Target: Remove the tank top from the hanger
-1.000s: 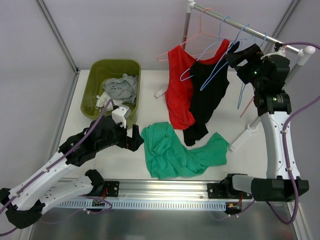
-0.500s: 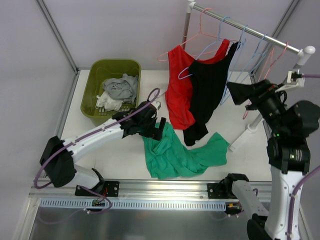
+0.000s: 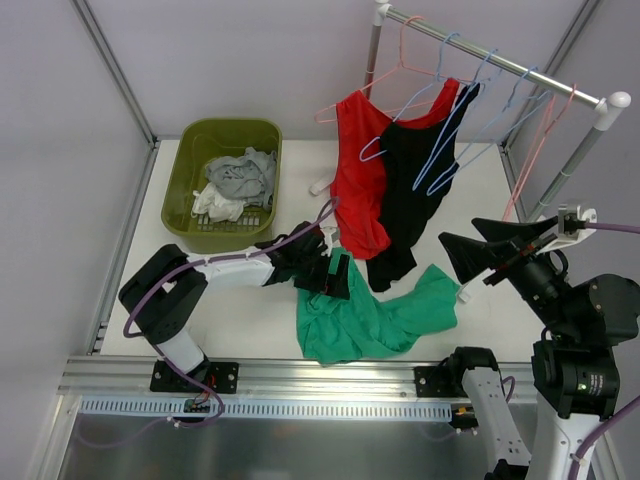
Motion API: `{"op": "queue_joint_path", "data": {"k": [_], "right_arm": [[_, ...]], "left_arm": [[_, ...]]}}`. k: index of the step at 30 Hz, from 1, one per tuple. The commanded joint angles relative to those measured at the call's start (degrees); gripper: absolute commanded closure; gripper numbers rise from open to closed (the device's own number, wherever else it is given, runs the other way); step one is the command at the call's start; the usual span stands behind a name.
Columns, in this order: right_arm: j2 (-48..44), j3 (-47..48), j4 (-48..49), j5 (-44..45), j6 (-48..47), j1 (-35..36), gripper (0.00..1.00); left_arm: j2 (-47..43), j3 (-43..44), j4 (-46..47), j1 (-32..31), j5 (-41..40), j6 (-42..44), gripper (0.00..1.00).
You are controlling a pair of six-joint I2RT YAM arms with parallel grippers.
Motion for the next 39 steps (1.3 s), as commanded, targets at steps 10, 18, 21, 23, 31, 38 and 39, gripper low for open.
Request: {"op": "queue_joint_path", "data": {"k": [10, 18, 21, 23, 31, 38, 39], "right_arm": [[0.03, -1.06, -0.27, -3.33, -1.92, -0.42, 0.0], [-0.23, -1.41, -0.36, -3.68, -1.74, -0.42, 0.0], [-0.41, -1.85, -0.44, -3.77, -1.48, -0.42, 0.01], [-0.5, -1.94, -0.36, -3.68, -1.48, -0.42, 0.01], [-0.41, -1.06, -0.88, -3.86, -1.65, -0.42, 0.01], [-0.32, -0.62, -0.88, -3.6, -1.56, -0.42, 0.0], [-0.32, -0.54, -0.88, -3.42, -1.56, -0.42, 0.0]], "left_arm": [[1.82, -4.08, 20.98, -6.18, 13.99, -7.2, 0.01], [7.98, 5.76, 12.2, -15.93, 0.55, -6.5, 0.01], [10.7, 11.04, 8.76, -19.1, -4.12, -6.14, 0.01], [12.72, 14.38, 8.76, -20.25, -3.69, -6.41, 0.01], [22.21, 23.43, 7.8, -26.39, 2.55, -8.08, 0.01], [24.24, 23.27, 3.14, -29.13, -6.05, -8.25, 0.82], [24.07, 23.0, 1.66, -29.22, -6.84, -8.08, 0.9]]}}
